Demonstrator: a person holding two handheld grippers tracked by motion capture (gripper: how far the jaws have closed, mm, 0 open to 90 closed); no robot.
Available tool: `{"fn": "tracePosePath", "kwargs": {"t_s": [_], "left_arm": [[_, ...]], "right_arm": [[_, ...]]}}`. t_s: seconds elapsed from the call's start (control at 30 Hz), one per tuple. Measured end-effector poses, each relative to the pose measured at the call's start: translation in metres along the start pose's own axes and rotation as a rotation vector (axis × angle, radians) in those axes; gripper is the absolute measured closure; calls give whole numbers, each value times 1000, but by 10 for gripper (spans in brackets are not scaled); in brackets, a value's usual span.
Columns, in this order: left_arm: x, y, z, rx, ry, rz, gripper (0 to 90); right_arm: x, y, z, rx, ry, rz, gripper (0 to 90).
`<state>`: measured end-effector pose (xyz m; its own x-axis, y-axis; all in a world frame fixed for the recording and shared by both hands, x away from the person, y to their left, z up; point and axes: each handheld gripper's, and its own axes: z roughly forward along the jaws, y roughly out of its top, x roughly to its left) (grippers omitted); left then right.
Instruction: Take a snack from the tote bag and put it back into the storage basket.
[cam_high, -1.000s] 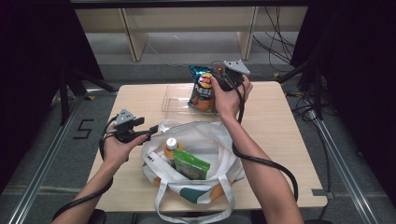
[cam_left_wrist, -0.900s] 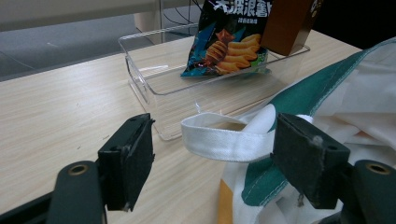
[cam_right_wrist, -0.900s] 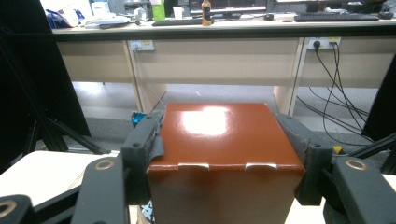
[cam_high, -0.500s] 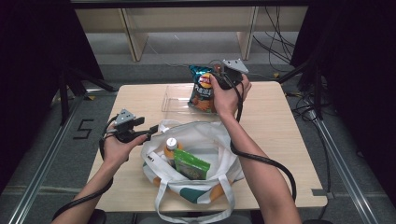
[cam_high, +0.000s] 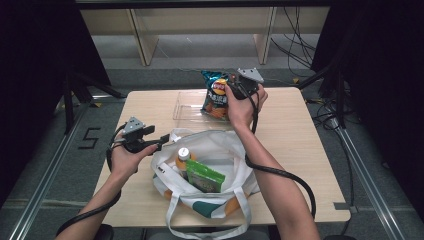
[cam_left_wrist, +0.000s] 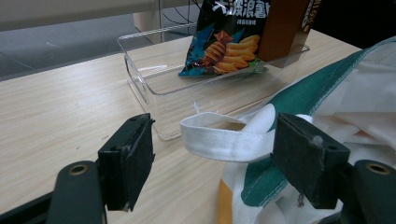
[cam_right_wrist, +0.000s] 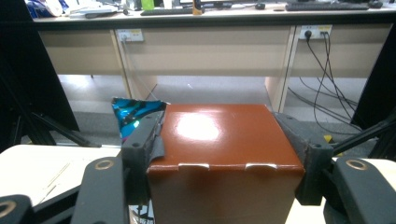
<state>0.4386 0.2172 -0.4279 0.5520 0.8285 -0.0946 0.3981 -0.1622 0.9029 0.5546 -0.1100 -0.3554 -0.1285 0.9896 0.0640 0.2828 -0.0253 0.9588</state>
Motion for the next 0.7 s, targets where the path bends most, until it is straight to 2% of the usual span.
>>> {"fn": "tracePosePath", "kwargs": {"t_s": [0.03,0.07,0.1,0.13,0.17,0.23,0.3,0.33,0.37,0.43,0.47,0.57,0.63,0.7], "left_arm": [[0,0,0,-3,-1,-1,283],[0,0,0,-4,0,-2,283],[0,0,0,-3,0,-1,283],[0,0,0,-1,1,-1,283],[0,0,0,0,0,-1,283],[-1,0,1,-4,-4,-10,283],[0,0,0,-4,-2,0,283],[0,0,0,-5,-1,-1,283],[1,0,0,-5,0,-3,283],[1,-1,1,-5,0,-6,283],[1,-1,1,-3,-3,-5,283],[0,0,1,-5,-6,-5,283],[1,0,0,-5,-2,-1,283],[1,0,0,-4,-3,-3,283]], "right_arm": [[-1,0,1,-4,-4,-14,392],[0,-1,0,5,-4,10,391],[0,-2,0,7,-1,10,391],[-2,-3,1,6,8,-22,391],[-1,-4,1,27,15,-5,391],[-3,-10,5,50,24,-37,391],[-4,-15,7,64,24,-1,390],[-5,-18,9,62,26,-34,390],[-3,-20,9,74,28,-5,390],[-2,-23,10,85,22,-4,389],[-3,-24,11,89,27,-19,389],[-3,-28,13,108,28,-4,387],[-3,-30,14,96,26,-22,386],[-2,-29,12,104,30,-12,385]]}}
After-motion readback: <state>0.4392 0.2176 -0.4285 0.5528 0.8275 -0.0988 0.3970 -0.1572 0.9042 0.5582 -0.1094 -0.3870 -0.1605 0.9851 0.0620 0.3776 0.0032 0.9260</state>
